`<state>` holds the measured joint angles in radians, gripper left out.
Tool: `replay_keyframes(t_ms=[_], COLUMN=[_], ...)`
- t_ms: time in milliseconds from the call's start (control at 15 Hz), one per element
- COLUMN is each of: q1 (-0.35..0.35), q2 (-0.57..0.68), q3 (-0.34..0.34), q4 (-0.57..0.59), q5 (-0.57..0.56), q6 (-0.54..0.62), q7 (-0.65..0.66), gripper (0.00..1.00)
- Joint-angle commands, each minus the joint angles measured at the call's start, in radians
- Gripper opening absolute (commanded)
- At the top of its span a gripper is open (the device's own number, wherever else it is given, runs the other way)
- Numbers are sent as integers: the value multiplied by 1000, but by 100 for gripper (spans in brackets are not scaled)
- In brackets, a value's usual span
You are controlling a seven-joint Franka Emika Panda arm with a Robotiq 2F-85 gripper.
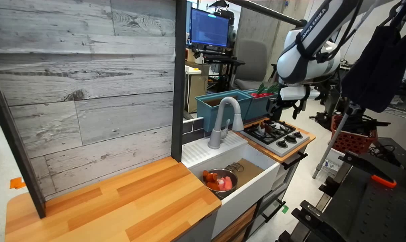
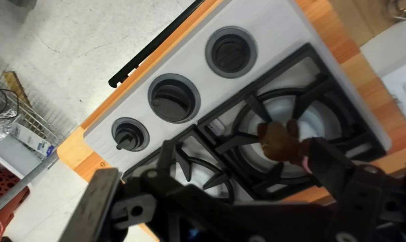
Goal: Put the teddy bears into the pot
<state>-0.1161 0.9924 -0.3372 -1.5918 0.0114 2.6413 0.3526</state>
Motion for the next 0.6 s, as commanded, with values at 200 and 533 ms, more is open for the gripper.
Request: replay_keyframes(t_ms=[200,533], q1=[-46,-79], q2=[209,291], q3=[1,54], q4=[263,381], q5=[5,22], q6=[24,11], q7=[16,-15], gripper=[100,100])
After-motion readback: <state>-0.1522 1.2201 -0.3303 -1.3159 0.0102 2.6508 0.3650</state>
